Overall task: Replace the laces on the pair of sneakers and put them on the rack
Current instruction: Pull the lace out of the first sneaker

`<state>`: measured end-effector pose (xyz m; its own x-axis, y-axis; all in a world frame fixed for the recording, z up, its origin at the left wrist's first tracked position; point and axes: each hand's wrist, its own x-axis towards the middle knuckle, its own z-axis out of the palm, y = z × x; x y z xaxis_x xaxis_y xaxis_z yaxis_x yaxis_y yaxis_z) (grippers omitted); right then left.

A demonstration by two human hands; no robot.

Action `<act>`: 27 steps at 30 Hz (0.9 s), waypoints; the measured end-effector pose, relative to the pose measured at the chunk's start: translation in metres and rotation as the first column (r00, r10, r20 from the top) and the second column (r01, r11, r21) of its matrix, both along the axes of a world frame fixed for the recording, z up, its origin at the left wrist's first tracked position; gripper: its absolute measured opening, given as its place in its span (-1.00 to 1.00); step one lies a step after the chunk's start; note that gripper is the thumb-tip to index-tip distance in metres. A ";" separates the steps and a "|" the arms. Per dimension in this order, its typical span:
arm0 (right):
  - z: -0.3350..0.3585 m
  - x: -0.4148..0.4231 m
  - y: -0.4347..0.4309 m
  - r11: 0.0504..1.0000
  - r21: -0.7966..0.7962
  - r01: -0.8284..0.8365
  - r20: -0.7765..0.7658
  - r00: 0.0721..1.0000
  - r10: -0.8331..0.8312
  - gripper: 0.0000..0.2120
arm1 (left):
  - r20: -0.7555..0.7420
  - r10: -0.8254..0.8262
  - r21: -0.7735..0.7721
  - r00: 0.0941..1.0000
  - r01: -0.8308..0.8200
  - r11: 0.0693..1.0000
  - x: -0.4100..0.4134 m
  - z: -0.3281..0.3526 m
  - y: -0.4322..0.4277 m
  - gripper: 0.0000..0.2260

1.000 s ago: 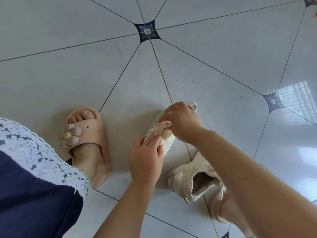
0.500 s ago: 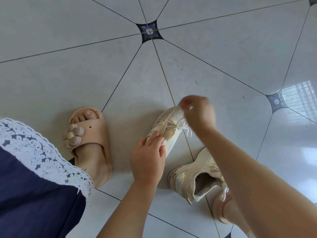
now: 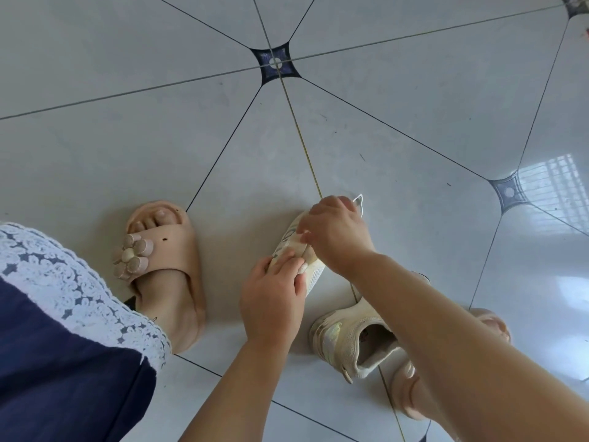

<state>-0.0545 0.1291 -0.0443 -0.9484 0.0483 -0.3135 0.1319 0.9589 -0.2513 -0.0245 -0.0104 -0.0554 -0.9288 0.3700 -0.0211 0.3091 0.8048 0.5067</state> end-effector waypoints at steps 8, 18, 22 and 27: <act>0.035 -0.016 0.084 0.098 -0.525 0.845 0.023 0.130 -0.991 -0.85 | -0.004 -0.009 0.002 1.000 0.009 1.000 -0.001 0.001 0.000 -0.81; -0.001 0.001 0.013 0.997 -0.051 0.060 -0.007 0.998 -0.060 -0.73 | 0.003 -0.006 0.013 1.000 0.006 1.000 -0.001 0.000 0.000 -0.82; 0.003 -0.005 0.008 0.999 0.024 0.029 -0.132 0.991 -0.025 -0.89 | -0.020 -0.021 0.013 1.000 0.022 1.000 0.000 -0.002 -0.001 -0.82; 0.055 -0.037 0.089 0.373 -0.562 0.739 -0.132 0.365 -0.922 -0.96 | 0.009 -0.004 0.013 1.000 0.004 1.000 0.000 -0.003 -0.002 -0.83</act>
<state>-0.0912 0.2178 0.0103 -0.4880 0.8584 -0.1583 0.6139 0.2086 -0.7613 -0.0247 -0.0123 -0.0581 -0.9272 0.3738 -0.0243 0.3076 0.7968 0.5201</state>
